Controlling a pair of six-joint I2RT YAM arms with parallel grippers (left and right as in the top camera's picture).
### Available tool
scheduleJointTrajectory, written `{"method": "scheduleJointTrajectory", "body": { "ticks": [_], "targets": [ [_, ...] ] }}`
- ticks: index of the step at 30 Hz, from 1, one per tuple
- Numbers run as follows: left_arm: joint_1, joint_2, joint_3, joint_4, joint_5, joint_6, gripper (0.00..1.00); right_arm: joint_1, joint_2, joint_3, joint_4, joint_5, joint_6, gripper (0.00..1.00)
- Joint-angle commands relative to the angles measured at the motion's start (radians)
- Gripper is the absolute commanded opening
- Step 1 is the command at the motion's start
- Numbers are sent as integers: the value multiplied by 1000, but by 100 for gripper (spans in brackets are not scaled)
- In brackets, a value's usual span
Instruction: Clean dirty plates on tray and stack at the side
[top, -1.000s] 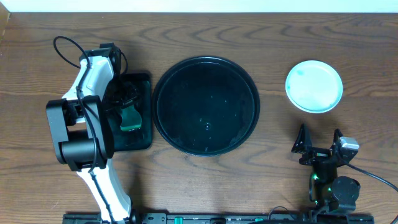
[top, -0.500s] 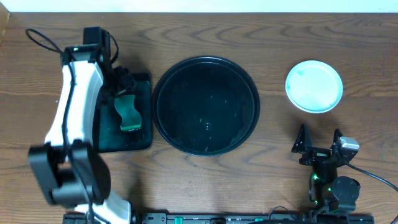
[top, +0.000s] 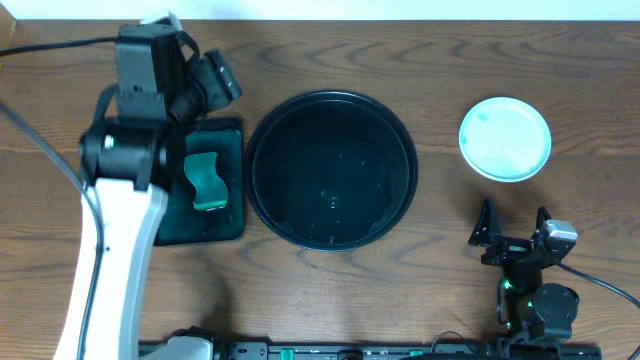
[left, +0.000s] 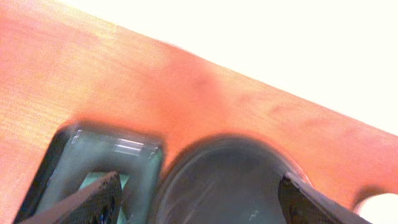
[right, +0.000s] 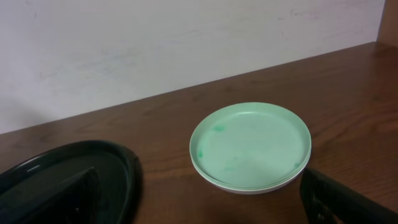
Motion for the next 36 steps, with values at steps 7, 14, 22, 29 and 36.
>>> {"method": "scheduleJointTrajectory", "body": {
  "ticks": [7,14,22,29,36],
  "targets": [
    [-131,-183,5,243,-86,-5,81,-2,-6,-2,-3,-9,-16,99],
    [-148,-322,-82,420,-86,-5,81,-2,-6,-2,-3,-8,-16,99],
    [-148,-607,-395,684,-87,-5,81,-2,-6,-2,-3,-9,-16,99],
    [-144,-851,-720,827,-98,-5,81,-2,-6,-2,-3,-9,-16,99],
    [-143,-1023,-995,858,-105,-5,81,-2,-6,-2,-3,-9,-16,99]
  ]
}}
